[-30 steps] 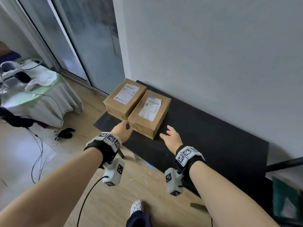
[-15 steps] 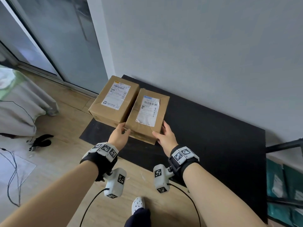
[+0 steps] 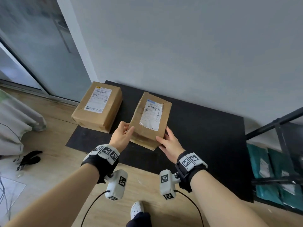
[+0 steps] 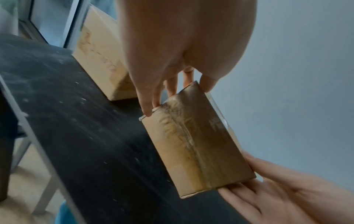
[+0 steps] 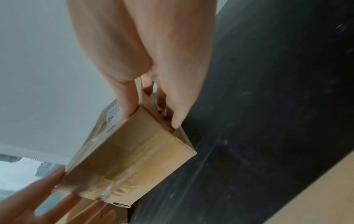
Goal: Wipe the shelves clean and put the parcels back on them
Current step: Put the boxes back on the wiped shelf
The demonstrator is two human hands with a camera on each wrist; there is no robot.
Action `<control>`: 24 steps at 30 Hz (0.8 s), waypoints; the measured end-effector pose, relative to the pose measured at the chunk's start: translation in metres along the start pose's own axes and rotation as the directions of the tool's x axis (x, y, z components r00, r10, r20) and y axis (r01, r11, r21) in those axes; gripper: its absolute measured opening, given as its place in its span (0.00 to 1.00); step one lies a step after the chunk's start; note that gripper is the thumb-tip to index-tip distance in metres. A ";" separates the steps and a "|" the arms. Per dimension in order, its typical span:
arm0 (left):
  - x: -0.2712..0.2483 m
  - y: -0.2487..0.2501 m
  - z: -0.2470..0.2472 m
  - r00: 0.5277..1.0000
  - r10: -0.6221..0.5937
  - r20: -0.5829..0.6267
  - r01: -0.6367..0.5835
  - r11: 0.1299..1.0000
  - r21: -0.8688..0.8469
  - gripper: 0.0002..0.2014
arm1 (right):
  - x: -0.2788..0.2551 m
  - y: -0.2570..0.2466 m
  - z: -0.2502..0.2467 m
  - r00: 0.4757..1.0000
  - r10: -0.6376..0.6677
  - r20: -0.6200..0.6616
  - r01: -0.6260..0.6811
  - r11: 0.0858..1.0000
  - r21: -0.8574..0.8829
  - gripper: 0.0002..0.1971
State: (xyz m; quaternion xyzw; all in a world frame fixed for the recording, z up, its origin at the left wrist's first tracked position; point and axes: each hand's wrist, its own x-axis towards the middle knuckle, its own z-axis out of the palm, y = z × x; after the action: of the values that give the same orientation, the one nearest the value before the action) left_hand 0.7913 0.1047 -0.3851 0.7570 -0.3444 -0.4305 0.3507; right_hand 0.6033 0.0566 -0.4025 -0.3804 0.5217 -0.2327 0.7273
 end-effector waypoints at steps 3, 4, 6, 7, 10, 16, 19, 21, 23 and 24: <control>-0.017 0.018 0.033 0.999 0.042 0.017 -0.043 0.999 0.022 0.12 | -0.033 -0.002 -0.035 0.999 -0.047 -0.019 0.048 0.998 0.042 0.34; -0.026 0.025 0.045 0.998 0.060 0.022 -0.061 0.998 0.033 0.12 | -0.046 -0.001 -0.048 0.998 -0.062 -0.027 0.063 0.997 0.048 0.34; -0.048 0.036 0.070 0.994 0.101 0.046 -0.103 0.994 0.040 0.12 | -0.074 0.000 -0.075 0.994 -0.098 -0.057 0.101 0.994 0.051 0.34; -0.061 0.041 0.083 0.990 0.122 0.068 -0.125 0.991 0.042 0.12 | -0.090 0.002 -0.088 0.990 -0.118 -0.075 0.122 0.991 0.053 0.34; -0.103 0.056 0.119 0.974 0.177 0.142 -0.185 0.982 0.046 0.15 | -0.139 0.011 -0.129 0.978 -0.165 -0.128 0.174 0.983 0.064 0.34; -0.198 0.076 0.196 0.935 0.257 0.246 -0.276 0.960 0.044 0.16 | -0.246 0.038 -0.212 0.941 -0.243 -0.236 0.273 0.956 0.103 0.33; -0.247 0.086 0.235 0.909 0.293 0.295 -0.315 0.949 0.027 0.15 | -0.297 0.050 -0.251 0.913 -0.285 -0.292 0.323 0.942 0.094 0.31; -0.280 0.095 0.260 0.890 0.314 0.331 -0.337 0.941 0.013 0.14 | -0.330 0.057 -0.278 0.892 -0.304 -0.334 0.352 0.932 0.092 0.32; -0.312 0.107 0.285 0.865 0.341 0.367 -0.365 0.931 -0.004 0.13 | -0.364 0.061 -0.304 0.868 -0.318 -0.382 0.367 0.928 0.062 0.32; -0.327 0.115 0.297 0.850 0.358 0.387 -0.382 0.924 -0.016 0.13 | -0.381 0.062 -0.317 0.856 -0.325 -0.402 0.373 0.927 0.045 0.31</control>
State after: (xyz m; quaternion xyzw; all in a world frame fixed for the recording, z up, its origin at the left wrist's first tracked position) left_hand 0.3727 0.2448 -0.2696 0.5881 -0.5586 -0.4833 0.3295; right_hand 0.1702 0.2756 -0.2830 -0.3703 0.5619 -0.4627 0.5770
